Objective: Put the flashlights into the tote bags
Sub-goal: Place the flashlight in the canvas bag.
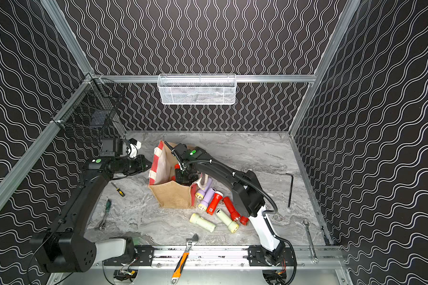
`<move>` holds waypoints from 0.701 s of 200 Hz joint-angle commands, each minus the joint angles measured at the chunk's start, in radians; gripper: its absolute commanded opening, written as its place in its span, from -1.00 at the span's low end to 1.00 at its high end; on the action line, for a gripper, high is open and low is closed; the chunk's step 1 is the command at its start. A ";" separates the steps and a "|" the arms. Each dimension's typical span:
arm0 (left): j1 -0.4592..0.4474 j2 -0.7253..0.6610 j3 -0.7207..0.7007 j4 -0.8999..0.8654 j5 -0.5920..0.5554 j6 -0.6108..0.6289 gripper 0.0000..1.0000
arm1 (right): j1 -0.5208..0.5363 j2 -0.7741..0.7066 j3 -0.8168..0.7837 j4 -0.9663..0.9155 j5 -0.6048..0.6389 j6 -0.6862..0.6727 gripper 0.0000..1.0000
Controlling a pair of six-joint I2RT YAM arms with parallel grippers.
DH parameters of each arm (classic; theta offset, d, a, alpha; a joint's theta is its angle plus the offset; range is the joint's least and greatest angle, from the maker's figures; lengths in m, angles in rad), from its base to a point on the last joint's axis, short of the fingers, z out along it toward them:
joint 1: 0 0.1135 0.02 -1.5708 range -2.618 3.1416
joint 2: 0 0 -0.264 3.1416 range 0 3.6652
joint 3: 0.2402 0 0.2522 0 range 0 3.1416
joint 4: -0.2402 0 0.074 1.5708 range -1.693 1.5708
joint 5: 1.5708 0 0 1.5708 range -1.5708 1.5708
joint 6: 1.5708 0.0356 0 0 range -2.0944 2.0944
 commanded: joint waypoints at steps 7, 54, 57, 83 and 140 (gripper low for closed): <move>0.001 -0.006 -0.001 0.035 0.012 -0.006 -0.68 | 0.003 0.034 0.019 -0.040 0.034 0.043 -0.73; 0.001 -0.004 -0.005 0.024 0.007 0.004 -0.68 | 0.003 0.113 0.023 -0.043 -0.030 0.051 -0.48; 0.001 -0.003 -0.005 0.023 0.008 0.007 -0.68 | 0.003 0.116 0.022 -0.039 -0.037 0.051 -0.46; 0.001 -0.007 -0.007 0.027 0.017 0.008 -0.68 | 0.000 0.152 0.050 -0.039 -0.060 0.046 -0.41; 0.001 -0.026 -0.004 0.044 0.023 0.006 -0.49 | -0.012 0.164 0.108 -0.054 -0.036 0.026 -0.26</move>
